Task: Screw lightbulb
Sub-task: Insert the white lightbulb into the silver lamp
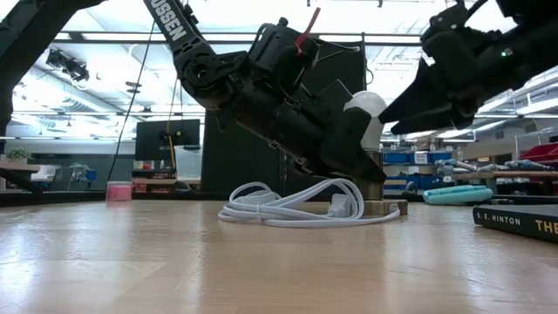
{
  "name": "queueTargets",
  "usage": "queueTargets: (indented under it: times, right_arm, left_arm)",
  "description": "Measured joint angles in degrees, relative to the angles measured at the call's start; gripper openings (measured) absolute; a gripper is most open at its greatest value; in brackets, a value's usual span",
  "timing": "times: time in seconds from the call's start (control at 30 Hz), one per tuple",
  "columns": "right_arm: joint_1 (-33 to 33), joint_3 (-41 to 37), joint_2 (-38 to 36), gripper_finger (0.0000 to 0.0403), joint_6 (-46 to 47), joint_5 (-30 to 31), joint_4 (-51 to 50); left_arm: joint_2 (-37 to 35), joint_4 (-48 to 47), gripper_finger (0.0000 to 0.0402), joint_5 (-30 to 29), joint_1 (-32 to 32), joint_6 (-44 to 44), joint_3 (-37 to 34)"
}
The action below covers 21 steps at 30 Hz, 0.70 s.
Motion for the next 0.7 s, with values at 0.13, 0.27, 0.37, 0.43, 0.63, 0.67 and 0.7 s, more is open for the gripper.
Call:
queueTargets:
  times: [0.13,0.27,0.37,0.43,0.63,0.67,0.7]
  right_arm:
    - [-0.42,-0.35,0.0,0.0346,-0.77,0.35,0.61]
    - [-1.96,-0.33,0.0,0.0346,-4.23,-4.08,1.94]
    - [-4.93,-0.32,0.03,0.0346,-5.75,-9.57,1.14]
    - [-6.41,-0.32,0.04,0.0346,-7.6,-11.36,1.71]
    - [-10.3,-0.32,0.04,0.0346,-14.67,-17.38,5.92]
    - [-10.91,-0.32,0.04,0.0346,-15.52,-18.62,6.27]
    - [-11.46,-0.32,0.04,0.0346,-16.59,-19.83,6.47]
  left_arm:
    - [0.0,0.01,0.0193,0.0,0.0,0.0,0.0]
    - [0.0,0.02,0.0193,0.02,0.0,0.0,-0.02]
    - [0.0,0.02,0.0193,0.02,0.0,-0.01,0.0]
    - [0.0,0.02,0.0193,0.03,0.0,-0.02,-0.02]
    - [0.0,0.02,0.0193,0.07,0.0,-0.02,-0.01]
    - [0.0,0.02,0.0193,0.07,0.0,-0.02,-0.02]
    - [0.0,0.02,0.0193,0.07,0.0,-0.02,0.0]
